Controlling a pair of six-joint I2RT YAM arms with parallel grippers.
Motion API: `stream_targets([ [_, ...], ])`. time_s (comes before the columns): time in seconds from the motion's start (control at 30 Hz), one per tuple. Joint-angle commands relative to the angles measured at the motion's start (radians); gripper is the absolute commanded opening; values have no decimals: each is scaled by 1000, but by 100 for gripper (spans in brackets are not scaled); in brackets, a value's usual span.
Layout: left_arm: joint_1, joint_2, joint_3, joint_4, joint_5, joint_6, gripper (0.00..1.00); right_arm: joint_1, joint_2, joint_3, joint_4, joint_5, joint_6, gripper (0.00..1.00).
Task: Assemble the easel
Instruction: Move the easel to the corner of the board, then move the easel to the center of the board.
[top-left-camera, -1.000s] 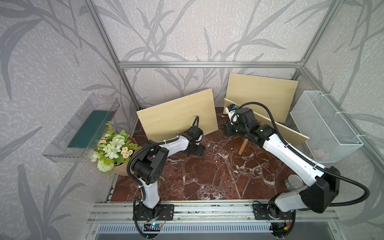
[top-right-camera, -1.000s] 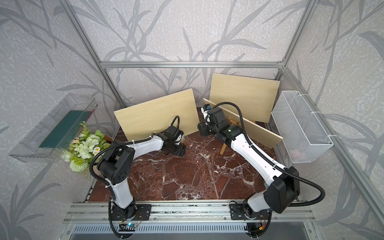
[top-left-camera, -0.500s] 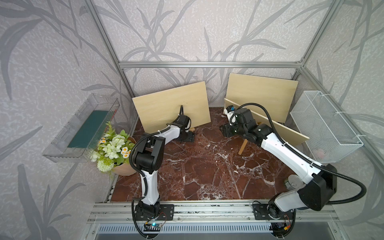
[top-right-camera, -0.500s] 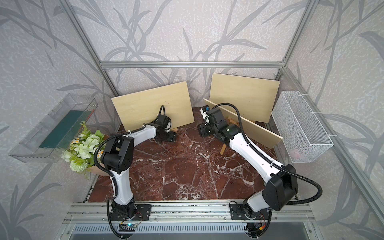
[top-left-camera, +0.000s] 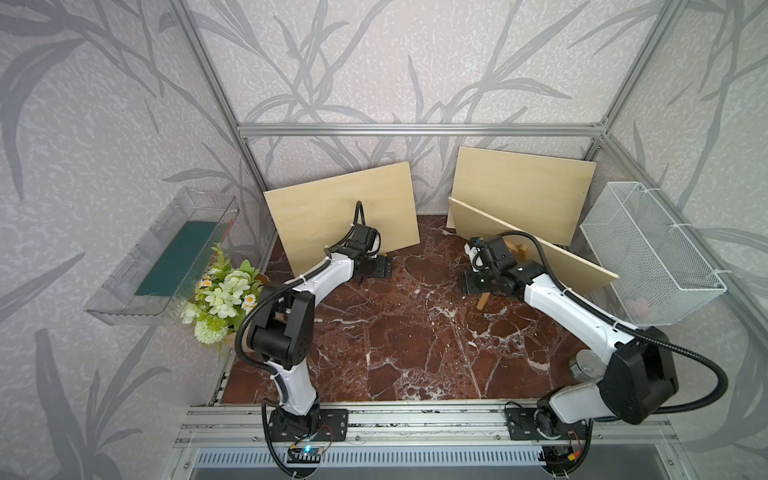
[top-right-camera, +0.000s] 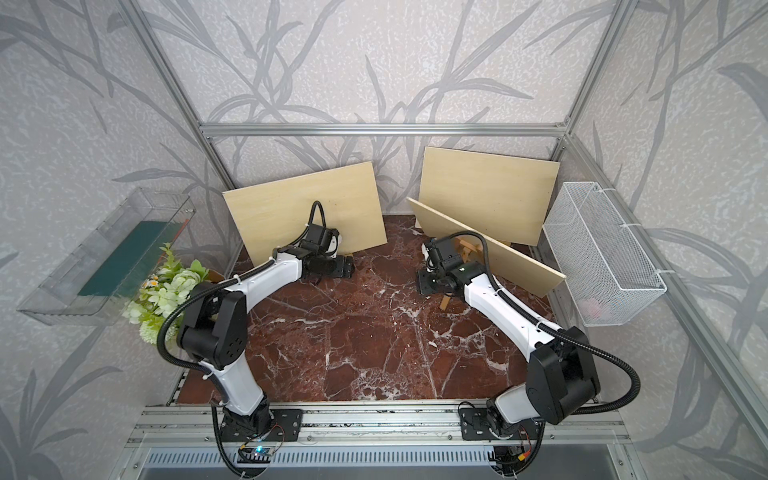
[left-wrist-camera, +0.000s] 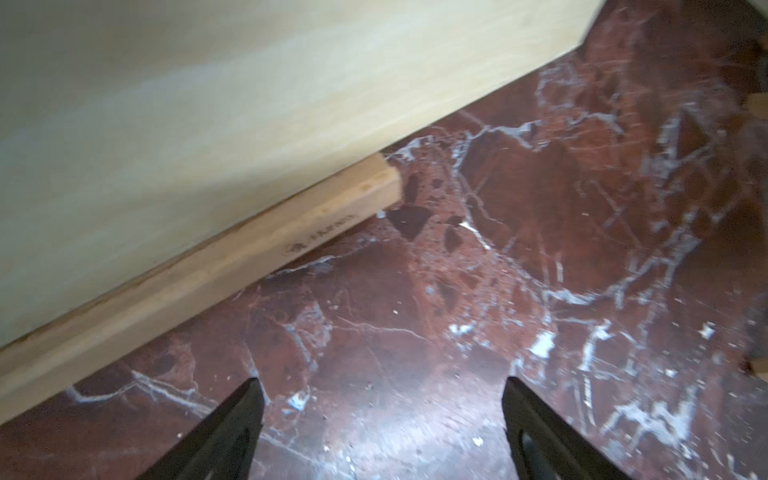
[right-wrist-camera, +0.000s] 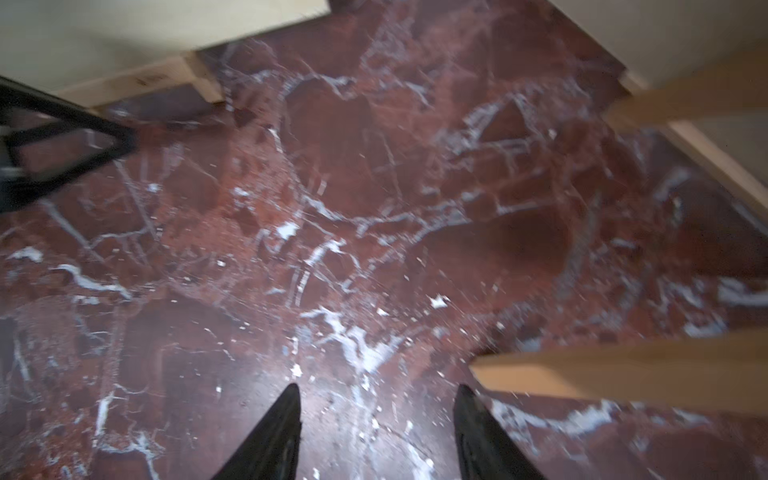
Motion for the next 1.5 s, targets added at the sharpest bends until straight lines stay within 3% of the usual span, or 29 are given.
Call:
stream_targets([
  [0.0,-35,-74,-53,38,-40,-46,92,-51,-61,-56,-103,28,41,58],
  [0.2,-65,-121,-118,103,-39,-82,94,-141,-48,-158,-36,-21,65,58],
  [0.5,-67,-155,-151,146,-44,-62,99,-144,75,-188,57,-56,118,57],
  [0.87,-67,-144,-173,166,-42,-61,99,-165,-80,-325,42,18,210,57],
  [1.1,-66,-123,-174,185,-22,-69,99,-257,-124,-399,51,-51,280,58],
  [1.23,-67,-126,-170,179,-21,-59,99,-316,-68,-389,95,-100,283,58],
  [1.47,-66,-145,-198,202,-29,-44,99,-323,93,-318,143,-155,213,58],
])
